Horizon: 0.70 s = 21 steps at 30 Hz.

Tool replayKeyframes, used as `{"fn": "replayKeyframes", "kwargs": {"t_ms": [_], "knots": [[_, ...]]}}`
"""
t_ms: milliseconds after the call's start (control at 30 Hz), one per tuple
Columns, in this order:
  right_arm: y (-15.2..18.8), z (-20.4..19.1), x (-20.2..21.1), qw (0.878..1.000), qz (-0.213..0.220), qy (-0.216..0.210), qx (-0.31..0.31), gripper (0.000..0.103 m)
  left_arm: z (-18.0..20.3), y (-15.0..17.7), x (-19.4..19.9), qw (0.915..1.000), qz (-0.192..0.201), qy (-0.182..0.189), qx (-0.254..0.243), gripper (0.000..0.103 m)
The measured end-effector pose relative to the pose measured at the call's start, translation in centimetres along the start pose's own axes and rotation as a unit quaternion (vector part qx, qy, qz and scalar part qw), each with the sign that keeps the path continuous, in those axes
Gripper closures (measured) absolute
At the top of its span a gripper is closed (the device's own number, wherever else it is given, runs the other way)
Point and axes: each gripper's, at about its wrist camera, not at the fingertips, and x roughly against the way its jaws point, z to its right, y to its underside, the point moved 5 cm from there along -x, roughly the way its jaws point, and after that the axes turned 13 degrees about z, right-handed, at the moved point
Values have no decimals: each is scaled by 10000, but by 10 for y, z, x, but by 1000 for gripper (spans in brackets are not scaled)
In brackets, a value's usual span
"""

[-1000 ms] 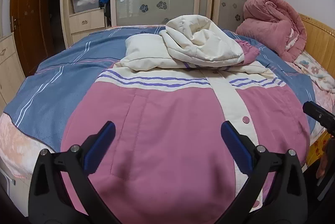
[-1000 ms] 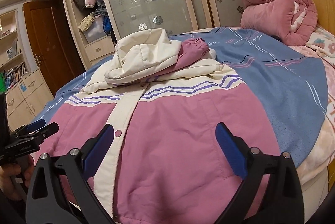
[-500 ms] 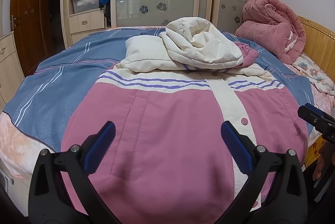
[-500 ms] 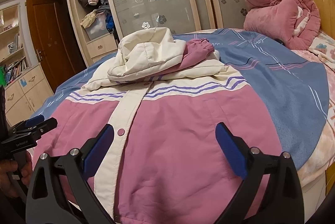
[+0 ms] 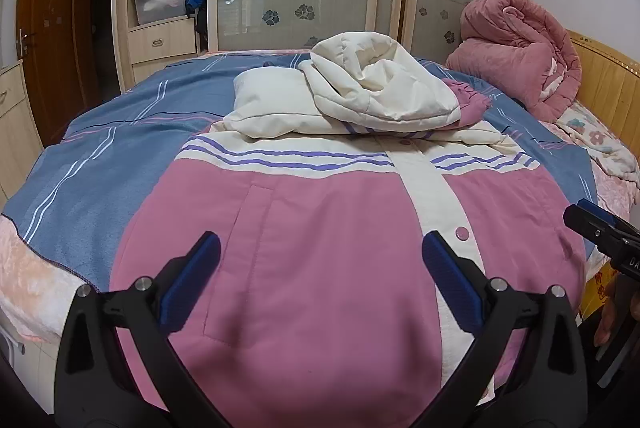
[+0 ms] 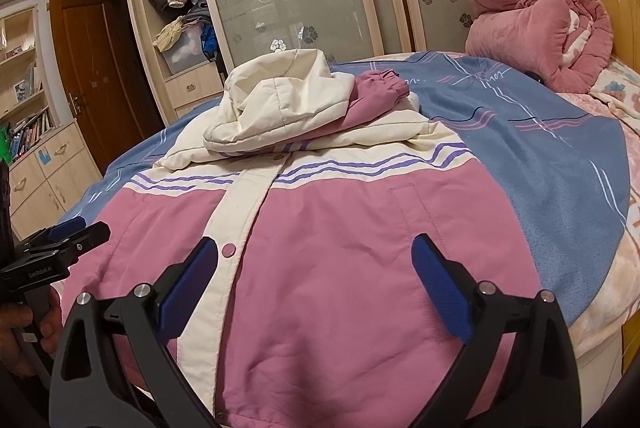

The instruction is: Fold large clothes

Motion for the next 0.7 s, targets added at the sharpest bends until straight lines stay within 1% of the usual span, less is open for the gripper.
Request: {"fn": "replayKeyframes", "kwargs": {"t_ms": [700], "knots": [[1, -3, 0, 10000, -44, -59, -54, 5, 3, 0, 0, 10000, -7, 84, -8, 2]]}}
